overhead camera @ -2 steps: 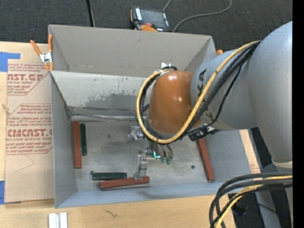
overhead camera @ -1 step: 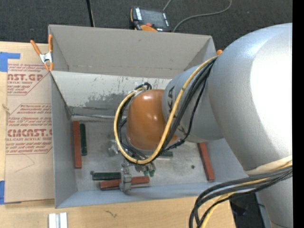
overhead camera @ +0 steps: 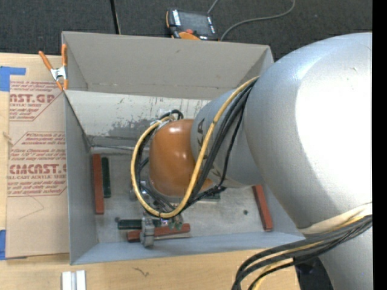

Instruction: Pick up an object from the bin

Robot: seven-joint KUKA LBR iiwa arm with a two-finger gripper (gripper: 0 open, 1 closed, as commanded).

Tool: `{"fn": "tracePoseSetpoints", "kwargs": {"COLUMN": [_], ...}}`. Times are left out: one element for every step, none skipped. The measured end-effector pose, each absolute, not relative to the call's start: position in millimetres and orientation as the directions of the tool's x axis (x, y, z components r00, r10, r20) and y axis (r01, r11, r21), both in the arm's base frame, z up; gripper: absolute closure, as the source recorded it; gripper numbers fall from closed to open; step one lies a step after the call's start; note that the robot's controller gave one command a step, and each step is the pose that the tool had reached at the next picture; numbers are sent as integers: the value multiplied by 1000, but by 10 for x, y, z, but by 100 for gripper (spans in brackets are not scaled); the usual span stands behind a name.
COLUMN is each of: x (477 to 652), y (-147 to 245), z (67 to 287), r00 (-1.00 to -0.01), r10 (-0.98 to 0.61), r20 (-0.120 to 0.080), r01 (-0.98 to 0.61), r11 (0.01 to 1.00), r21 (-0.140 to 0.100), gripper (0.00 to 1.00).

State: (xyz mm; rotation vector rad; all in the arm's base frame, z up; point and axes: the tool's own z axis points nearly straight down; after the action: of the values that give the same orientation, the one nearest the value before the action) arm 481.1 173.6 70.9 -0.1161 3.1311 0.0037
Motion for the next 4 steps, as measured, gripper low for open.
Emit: {"fn": "tracePoseSetpoints", "kwargs": {"x": [4795, 5391, 5496, 5529], "y": [1731, 1377, 1854, 1521], "z": [723, 743, 2213, 1747], "r00": [-997, -866, -725, -857], "r10": [-74, -501, -689, -516], "r20": [2, -7, -11, 1], "r01": [-74, -501, -689, -516], "r11": [997, 866, 725, 857], "r21": [1, 4, -3, 1], "gripper": [100, 100, 100, 100]}}
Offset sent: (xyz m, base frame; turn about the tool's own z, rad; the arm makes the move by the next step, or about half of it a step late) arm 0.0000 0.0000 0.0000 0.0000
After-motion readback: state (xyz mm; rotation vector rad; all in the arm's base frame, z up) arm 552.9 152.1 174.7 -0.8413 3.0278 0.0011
